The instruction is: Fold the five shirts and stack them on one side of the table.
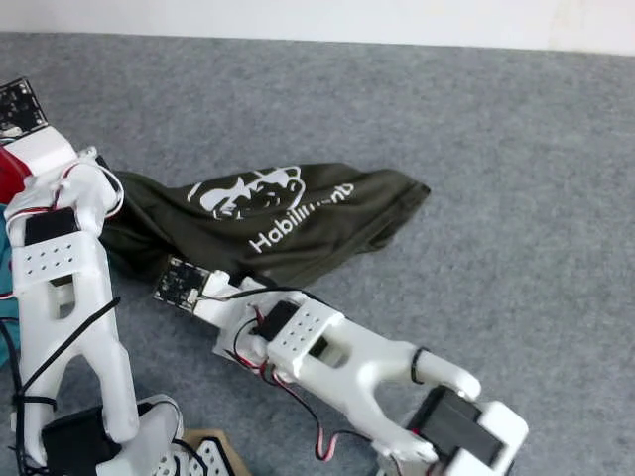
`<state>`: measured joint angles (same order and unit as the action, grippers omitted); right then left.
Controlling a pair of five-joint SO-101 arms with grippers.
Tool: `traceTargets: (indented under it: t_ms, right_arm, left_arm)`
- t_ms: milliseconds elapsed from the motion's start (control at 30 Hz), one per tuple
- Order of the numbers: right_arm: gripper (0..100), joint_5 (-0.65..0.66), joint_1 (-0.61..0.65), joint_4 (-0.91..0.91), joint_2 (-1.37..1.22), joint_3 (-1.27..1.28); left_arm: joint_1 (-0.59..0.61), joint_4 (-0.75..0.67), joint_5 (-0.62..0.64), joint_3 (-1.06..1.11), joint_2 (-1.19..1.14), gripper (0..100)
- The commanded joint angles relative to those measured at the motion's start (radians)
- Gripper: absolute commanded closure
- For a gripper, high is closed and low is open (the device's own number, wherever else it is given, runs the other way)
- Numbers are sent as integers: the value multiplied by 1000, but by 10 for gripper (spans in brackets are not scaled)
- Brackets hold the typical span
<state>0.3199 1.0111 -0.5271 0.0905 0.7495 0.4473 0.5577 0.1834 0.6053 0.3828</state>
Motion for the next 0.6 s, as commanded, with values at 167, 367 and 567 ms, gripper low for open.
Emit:
traceTargets:
  t_ms: [167,367,567]
  right_arm:
    - [715,-9,-113,18,-220,-232]
    - [929,-5,-166,16,-239,-274]
    - [992,-3,-225,-48,-96,-249]
  left_arm:
    - [16,-18,9,-2,24,993]
    - [12,-23,9,24,24,993]
    - [10,-23,9,18,31,993]
